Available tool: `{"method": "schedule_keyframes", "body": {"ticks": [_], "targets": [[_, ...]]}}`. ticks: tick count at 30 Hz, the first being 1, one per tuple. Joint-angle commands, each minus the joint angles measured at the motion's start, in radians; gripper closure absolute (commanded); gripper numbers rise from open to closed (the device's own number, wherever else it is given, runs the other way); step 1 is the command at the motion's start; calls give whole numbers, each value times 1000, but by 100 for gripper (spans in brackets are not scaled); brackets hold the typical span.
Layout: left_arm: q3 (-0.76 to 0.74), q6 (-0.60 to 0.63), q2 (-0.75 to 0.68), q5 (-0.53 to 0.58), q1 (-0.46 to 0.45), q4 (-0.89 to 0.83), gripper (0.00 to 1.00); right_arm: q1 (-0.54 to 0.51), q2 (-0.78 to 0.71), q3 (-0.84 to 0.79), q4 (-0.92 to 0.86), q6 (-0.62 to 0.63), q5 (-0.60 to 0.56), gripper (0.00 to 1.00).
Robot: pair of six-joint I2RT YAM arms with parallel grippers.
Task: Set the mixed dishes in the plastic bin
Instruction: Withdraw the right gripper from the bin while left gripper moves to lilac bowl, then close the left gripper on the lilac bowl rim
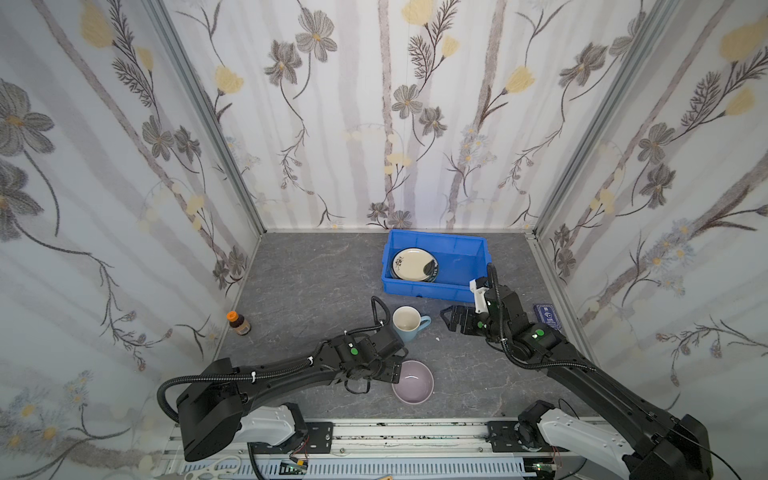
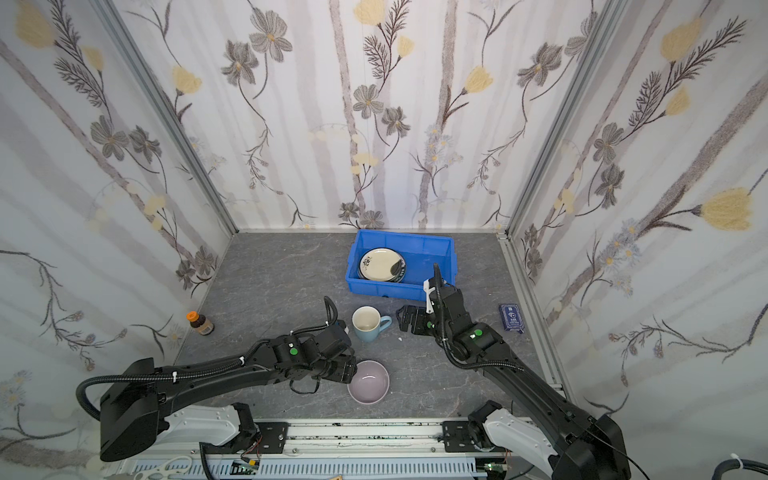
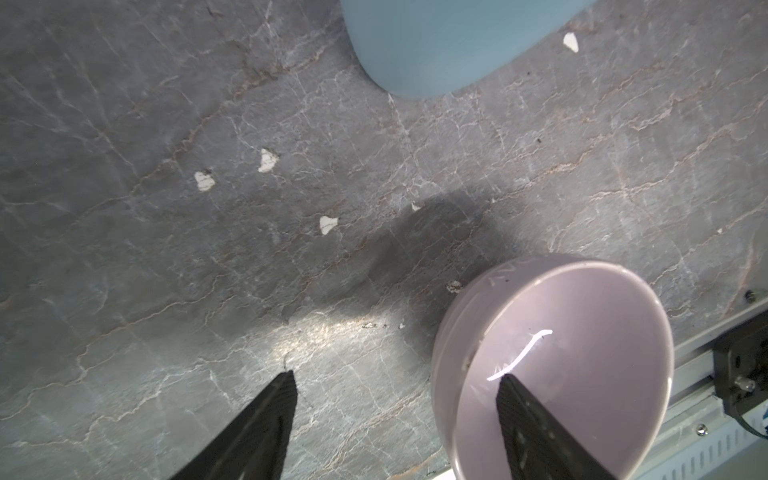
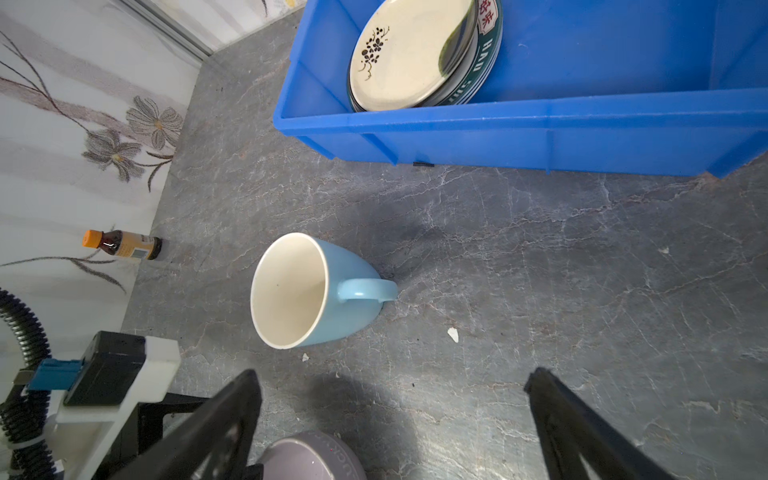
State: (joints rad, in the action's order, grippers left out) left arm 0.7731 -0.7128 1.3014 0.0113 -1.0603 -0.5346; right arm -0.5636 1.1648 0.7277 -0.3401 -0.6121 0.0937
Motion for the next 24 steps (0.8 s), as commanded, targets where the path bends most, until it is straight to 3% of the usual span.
{"method": "schedule_keyframes", "body": {"ticks": [1,2,6,11,20,24], "targets": [[13,-23,28,20,-16,21,23,-2,-9,-23,19,-6,-14,0],[16,-24,43,17,-22,25,24,-2,-17,-31,19,-5,-17,0],[38,-23,106,9,-40,27,46,0,-47,-58,18,-5,-26,0],[77,-22,165,8,-69,24,54,-1,-80,-78,5,-5,-37,0],[127,-19,182,21,-89,-29,87,3,-123,-103,-5,-6,-51,0],[136,-16,185,23,-94,-46,92,4,-129,-108,-6,-4,-52,0]]}}
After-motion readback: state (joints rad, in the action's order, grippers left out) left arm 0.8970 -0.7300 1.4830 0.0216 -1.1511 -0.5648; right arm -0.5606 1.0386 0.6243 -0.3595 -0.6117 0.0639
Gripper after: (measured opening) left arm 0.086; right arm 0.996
